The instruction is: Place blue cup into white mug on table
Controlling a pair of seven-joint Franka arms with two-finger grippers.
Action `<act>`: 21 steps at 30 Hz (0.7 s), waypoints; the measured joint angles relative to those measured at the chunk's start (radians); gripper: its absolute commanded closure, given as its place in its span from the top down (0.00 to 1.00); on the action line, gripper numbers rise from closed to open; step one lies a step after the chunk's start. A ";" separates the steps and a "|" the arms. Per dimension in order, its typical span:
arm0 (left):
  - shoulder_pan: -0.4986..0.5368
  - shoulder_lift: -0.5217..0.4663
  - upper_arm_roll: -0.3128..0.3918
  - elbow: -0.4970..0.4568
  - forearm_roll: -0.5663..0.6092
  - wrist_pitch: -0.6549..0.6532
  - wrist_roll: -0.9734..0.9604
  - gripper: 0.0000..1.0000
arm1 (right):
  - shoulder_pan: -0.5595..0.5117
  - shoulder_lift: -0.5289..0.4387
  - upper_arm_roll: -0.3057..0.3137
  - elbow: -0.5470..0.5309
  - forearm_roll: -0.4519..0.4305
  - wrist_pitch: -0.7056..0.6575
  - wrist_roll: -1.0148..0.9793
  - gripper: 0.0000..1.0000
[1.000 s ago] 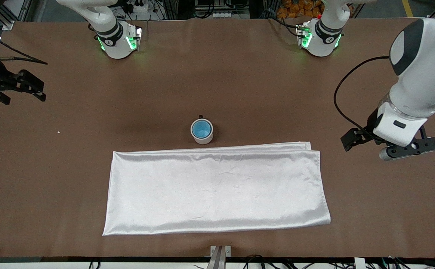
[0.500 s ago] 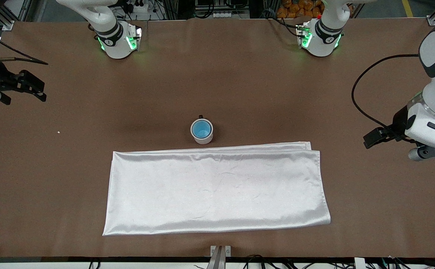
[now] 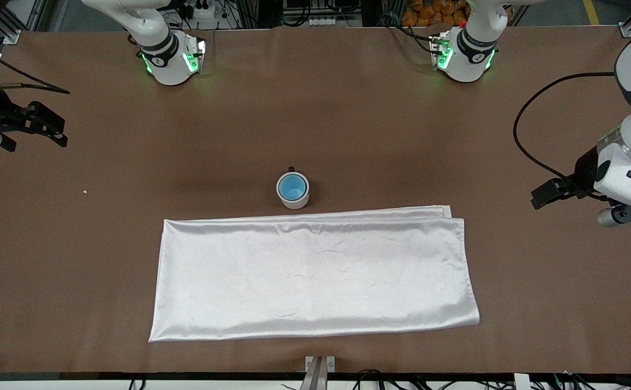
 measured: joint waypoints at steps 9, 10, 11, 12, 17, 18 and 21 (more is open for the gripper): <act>0.005 0.000 0.015 0.000 -0.003 0.000 0.106 1.00 | 0.000 0.000 0.000 0.000 0.000 -0.005 0.000 1.00; 0.004 0.000 0.015 0.000 -0.003 0.000 0.106 1.00 | 0.000 0.000 0.000 0.000 0.000 -0.005 0.000 1.00; 0.004 0.000 0.015 0.000 -0.003 0.000 0.106 1.00 | 0.000 0.000 0.000 0.000 0.000 -0.006 0.000 1.00; 0.003 0.000 0.015 -0.001 -0.003 0.000 0.106 1.00 | 0.000 0.000 0.000 0.000 0.000 -0.006 0.000 1.00; 0.001 0.000 0.015 -0.001 -0.003 -0.015 0.107 1.00 | 0.000 0.000 0.000 0.000 0.000 -0.006 0.000 1.00; 0.000 0.000 0.015 -0.001 -0.003 -0.018 0.107 1.00 | 0.000 0.001 0.000 0.000 0.000 -0.006 0.000 1.00; 0.000 0.000 0.015 -0.001 -0.003 -0.024 0.107 1.00 | 0.000 0.001 0.000 0.000 0.000 -0.006 0.000 1.00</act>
